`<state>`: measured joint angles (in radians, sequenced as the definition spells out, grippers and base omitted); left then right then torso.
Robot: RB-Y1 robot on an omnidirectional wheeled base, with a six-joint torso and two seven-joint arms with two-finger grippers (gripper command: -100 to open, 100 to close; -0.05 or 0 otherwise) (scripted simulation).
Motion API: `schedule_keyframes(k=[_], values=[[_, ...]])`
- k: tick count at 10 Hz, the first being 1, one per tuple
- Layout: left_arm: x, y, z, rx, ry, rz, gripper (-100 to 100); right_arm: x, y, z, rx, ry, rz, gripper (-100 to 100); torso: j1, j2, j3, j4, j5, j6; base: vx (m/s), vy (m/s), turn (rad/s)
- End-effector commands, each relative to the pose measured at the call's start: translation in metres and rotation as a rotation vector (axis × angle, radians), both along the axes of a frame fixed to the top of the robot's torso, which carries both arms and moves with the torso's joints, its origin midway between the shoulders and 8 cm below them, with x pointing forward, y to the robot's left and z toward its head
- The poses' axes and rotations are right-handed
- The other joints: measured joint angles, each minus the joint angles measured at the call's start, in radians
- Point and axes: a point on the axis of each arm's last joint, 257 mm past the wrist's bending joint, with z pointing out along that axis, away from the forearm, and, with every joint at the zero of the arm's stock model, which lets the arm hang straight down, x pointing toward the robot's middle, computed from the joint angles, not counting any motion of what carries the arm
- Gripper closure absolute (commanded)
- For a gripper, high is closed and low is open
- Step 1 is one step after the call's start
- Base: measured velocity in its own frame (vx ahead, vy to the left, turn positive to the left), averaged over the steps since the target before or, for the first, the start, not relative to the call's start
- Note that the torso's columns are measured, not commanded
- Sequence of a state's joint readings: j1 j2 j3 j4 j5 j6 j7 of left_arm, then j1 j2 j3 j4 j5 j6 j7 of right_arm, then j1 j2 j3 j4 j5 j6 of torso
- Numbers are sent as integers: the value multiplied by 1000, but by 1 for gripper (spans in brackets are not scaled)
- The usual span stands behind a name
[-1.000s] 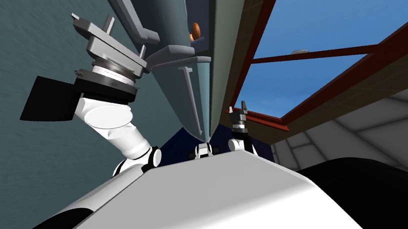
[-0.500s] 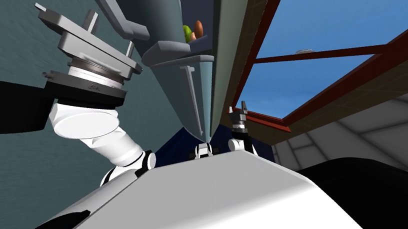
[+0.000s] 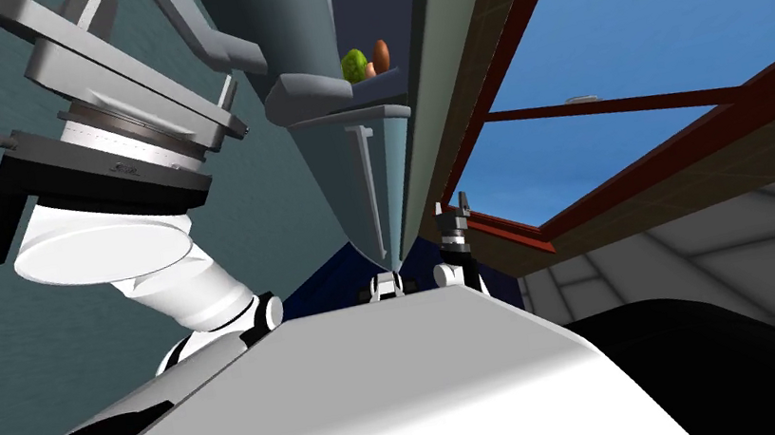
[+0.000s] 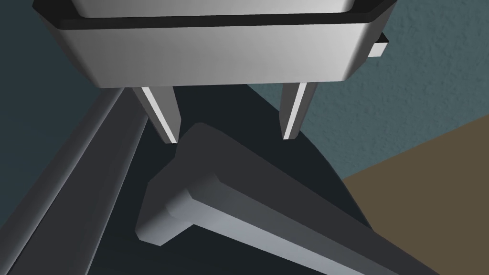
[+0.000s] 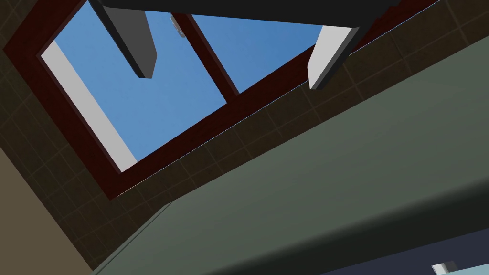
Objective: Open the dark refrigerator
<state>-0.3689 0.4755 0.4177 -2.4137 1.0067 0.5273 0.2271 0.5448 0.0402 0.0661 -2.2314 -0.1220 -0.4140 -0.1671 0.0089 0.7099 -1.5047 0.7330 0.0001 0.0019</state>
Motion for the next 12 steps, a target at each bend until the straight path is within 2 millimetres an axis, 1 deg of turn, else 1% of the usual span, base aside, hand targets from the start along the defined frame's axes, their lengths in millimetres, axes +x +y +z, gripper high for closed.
schedule_keyframes(k=[1,2,4,7,8,9,10,12], values=[[-12,14,12,-33,-23,-24,100,0,0,0,0,0,0,0,-2,0,-1,0,-1,1,-2,13,7],[-26,16,8,3,-29,-11,100,0,0,0,0,0,0,0,-6,1,1,0,-3,2,34,42,-7],[-34,25,17,14,-45,-1,100,0,0,0,0,0,0,0,-6,4,3,2,-4,2,25,42,5],[-41,20,19,-14,-35,-72,100,0,0,0,0,0,0,0,-13,6,4,2,-7,3,3,6,4],[-56,19,18,26,-46,-56,100,0,0,0,0,0,0,0,-13,8,6,2,-7,3,37,23,-8],[-60,19,20,41,-43,-61,100,0,0,0,0,0,0,0,-10,9,8,3,-6,2,47,39,7],[-65,24,26,39,-56,-56,100,0,0,0,0,0,0,0,-9,12,9,4,-5,2,30,32,0],[-71,17,26,15,-40,-129,100,0,0,0,0,0,0,0,-11,14,11,4,-5,2,2,6,1]])
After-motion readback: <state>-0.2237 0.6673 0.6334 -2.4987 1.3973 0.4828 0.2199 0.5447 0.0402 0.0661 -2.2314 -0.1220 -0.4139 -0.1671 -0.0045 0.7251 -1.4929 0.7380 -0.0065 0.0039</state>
